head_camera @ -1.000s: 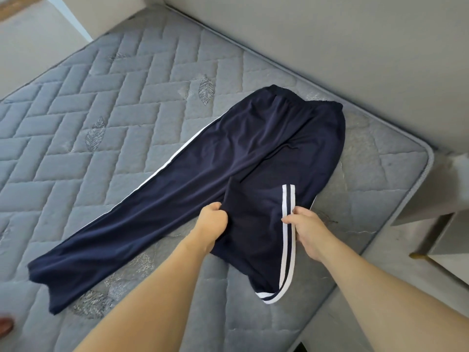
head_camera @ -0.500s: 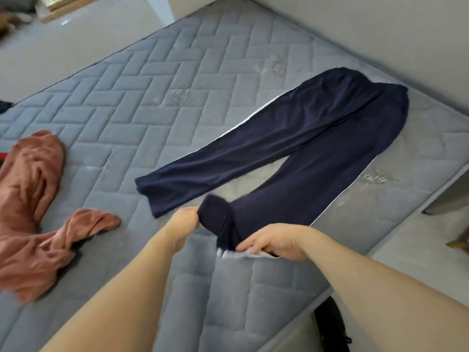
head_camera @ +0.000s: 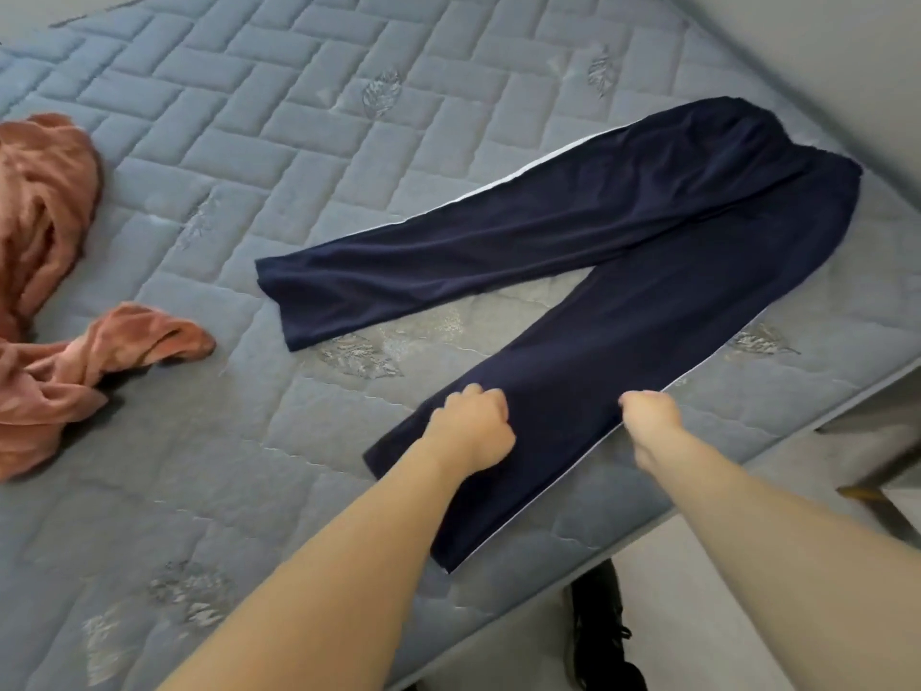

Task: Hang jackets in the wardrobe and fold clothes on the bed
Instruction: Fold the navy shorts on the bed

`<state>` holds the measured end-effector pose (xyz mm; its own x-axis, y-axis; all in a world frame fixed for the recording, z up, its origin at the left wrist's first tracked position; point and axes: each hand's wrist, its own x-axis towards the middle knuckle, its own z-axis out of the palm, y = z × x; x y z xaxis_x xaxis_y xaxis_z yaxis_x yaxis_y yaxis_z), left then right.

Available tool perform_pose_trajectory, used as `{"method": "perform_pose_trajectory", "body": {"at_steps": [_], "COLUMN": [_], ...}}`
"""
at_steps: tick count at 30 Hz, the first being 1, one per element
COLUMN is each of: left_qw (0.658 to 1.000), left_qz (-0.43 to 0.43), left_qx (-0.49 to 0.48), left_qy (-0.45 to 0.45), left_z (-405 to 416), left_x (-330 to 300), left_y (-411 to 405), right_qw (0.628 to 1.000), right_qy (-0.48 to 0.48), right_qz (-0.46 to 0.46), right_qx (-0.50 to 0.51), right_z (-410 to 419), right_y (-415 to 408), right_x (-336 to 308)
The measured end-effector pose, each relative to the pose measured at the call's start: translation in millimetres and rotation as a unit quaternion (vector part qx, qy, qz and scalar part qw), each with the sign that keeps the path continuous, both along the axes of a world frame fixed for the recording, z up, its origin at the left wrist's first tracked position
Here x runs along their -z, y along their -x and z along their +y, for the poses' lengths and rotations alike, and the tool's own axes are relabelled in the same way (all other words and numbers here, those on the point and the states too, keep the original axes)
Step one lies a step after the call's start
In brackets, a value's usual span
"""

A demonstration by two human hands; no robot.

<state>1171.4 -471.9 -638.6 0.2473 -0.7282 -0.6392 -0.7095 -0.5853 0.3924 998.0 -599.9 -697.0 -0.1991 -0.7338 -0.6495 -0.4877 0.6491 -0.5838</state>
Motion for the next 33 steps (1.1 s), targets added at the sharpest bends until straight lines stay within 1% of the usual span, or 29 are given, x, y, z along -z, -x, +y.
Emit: {"method": "perform_pose_trajectory", "body": {"at_steps": [2, 5, 6, 8, 10, 13, 15, 17, 18, 20, 21, 23, 25, 27, 30, 33], "left_qw": [0.999, 0.997, 0.997, 0.994, 0.986, 0.976, 0.964, 0.947, 0.943, 0.946, 0.948, 0.940, 0.930, 0.926, 0.929, 0.939], "left_qz": [0.023, 0.047, 0.032, -0.041, -0.111, -0.154, -0.194, -0.226, -0.224, -0.178, -0.145, -0.092, -0.071, -0.077, -0.116, -0.170], "left_qx": [0.023, 0.058, 0.072, 0.102, 0.123, 0.133, 0.154, 0.201, 0.223, 0.245, 0.252, 0.268, 0.279, 0.284, 0.284, 0.239], "left_qy": [0.013, 0.006, -0.001, -0.018, -0.037, -0.075, -0.094, -0.105, -0.108, -0.117, -0.132, -0.190, -0.230, -0.238, -0.207, -0.181], "left_z": [-40, -101, -121, -157, -189, -225, -238, -247, -250, -248, -245, -235, -230, -231, -247, -268], "left_x": [2, 10, 15, 26, 37, 54, 62, 68, 70, 73, 73, 70, 67, 61, 44, 28], "left_y": [24, 59, 71, 97, 124, 159, 172, 175, 174, 172, 171, 169, 165, 159, 147, 125], "right_qw": [0.997, 0.991, 0.989, 0.986, 0.985, 0.979, 0.975, 0.978, 0.981, 0.985, 0.984, 0.980, 0.976, 0.975, 0.973, 0.969], "right_qy": [-0.030, -0.060, -0.067, -0.073, -0.044, -0.001, -0.020, -0.039, -0.049, -0.082, -0.108, -0.162, -0.183, -0.181, -0.164, -0.151], "right_qz": [-0.023, -0.060, -0.073, -0.097, -0.108, -0.124, -0.140, -0.136, -0.126, -0.106, -0.097, -0.073, -0.076, -0.098, -0.134, -0.153], "right_qx": [0.064, 0.103, 0.109, 0.117, 0.129, 0.163, 0.171, 0.154, 0.141, 0.112, 0.100, 0.087, 0.089, 0.089, 0.092, 0.122], "right_z": [-39, -97, -114, -148, -178, -216, -237, -254, -259, -259, -254, -237, -227, -228, -250, -284], "right_y": [19, 43, 49, 55, 57, 63, 69, 78, 84, 97, 105, 120, 130, 136, 140, 138], "right_x": [3, 9, 11, 15, 19, 24, 27, 30, 32, 38, 41, 42, 37, 26, 1, -16]}}
